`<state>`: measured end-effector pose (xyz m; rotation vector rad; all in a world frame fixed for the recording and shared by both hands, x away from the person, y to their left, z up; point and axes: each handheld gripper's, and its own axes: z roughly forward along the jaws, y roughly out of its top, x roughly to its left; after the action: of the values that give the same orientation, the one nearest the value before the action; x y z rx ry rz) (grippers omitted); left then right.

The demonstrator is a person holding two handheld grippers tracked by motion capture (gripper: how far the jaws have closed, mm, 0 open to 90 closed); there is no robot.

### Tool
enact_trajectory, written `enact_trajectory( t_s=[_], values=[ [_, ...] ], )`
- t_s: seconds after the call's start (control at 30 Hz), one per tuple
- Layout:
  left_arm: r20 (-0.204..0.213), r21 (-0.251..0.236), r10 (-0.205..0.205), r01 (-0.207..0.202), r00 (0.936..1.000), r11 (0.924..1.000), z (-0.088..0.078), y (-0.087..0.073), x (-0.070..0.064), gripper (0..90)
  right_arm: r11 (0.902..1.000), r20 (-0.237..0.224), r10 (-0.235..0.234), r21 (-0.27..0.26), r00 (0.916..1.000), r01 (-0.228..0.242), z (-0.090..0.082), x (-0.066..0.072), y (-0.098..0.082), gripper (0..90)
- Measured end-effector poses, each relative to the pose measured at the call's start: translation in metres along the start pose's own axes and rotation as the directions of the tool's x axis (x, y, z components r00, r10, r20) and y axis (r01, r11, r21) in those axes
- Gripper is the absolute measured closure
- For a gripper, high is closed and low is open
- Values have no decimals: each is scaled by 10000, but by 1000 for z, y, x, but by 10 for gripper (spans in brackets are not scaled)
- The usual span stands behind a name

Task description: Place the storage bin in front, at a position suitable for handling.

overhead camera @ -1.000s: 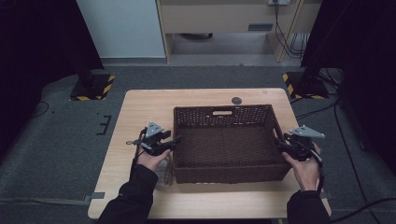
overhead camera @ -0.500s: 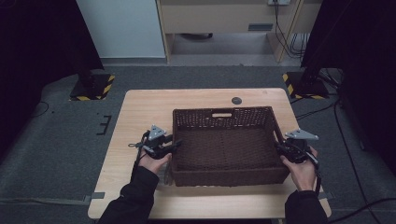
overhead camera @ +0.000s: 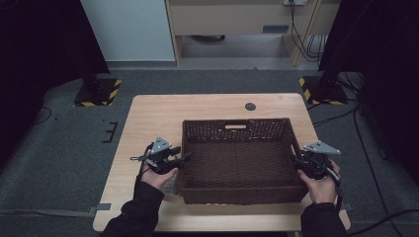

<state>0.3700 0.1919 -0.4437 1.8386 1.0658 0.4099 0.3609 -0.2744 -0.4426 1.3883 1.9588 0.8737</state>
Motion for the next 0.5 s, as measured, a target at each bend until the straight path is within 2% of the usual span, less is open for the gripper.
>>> enact_trajectory(
  t_s=[0.07,0.17,0.2,0.27,0.4,0.5],
  values=[
    [-39,-235,-50,49,10000,9997,-10,2,3,427,9993,85,-71,-378,9999,74,-3,-2,3,546],
    [-248,-355,-125,116,9996,9993,-26,1,11,401,9972,-37,58,-740,10000,-60,-6,-7,4,497],
    [-248,-355,-125,116,9996,9993,-26,1,11,392,9968,-120,78,-792,9999,-88,-6,-9,4,492],
    [-644,-124,-1,-7,9979,9999,-37,-9,22,368,9974,-110,17,-714,9999,-24,-6,-10,3,489],
    [-1159,317,-6,43,9933,9995,-43,-28,36,331,9982,-267,-67,-604,9996,51,-5,-8,4,463],
    [-1332,598,-179,261,9909,9979,-48,-41,44,309,9976,-491,-233,-658,9985,200,-5,-5,4,445]
  ],
)
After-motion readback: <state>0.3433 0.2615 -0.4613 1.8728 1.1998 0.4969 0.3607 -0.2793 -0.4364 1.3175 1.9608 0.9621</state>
